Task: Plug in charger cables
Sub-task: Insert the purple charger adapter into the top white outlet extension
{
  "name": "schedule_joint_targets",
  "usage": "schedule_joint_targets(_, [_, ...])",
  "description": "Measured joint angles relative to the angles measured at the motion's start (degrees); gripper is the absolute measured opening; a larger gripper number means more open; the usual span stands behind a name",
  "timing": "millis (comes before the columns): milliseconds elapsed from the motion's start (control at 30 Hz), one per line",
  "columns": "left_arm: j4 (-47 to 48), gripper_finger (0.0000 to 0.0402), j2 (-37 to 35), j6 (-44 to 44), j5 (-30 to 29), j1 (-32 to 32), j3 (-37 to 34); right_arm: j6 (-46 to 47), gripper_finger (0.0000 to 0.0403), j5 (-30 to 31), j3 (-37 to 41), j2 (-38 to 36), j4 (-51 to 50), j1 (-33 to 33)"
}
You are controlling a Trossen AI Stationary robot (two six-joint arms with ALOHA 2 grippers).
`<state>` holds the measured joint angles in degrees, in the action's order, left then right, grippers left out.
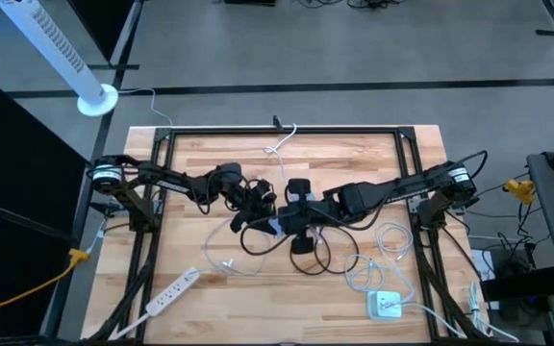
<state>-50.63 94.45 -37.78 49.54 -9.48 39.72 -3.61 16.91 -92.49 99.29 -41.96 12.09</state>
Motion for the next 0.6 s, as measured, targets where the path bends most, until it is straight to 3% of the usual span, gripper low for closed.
schedule_joint_targets(600, [0.2,0.0119,0.0,0.1,-0.8,-3.8,0.0,3.7,0.0,-0.4,0.0,0.0,-2.0,0.8])
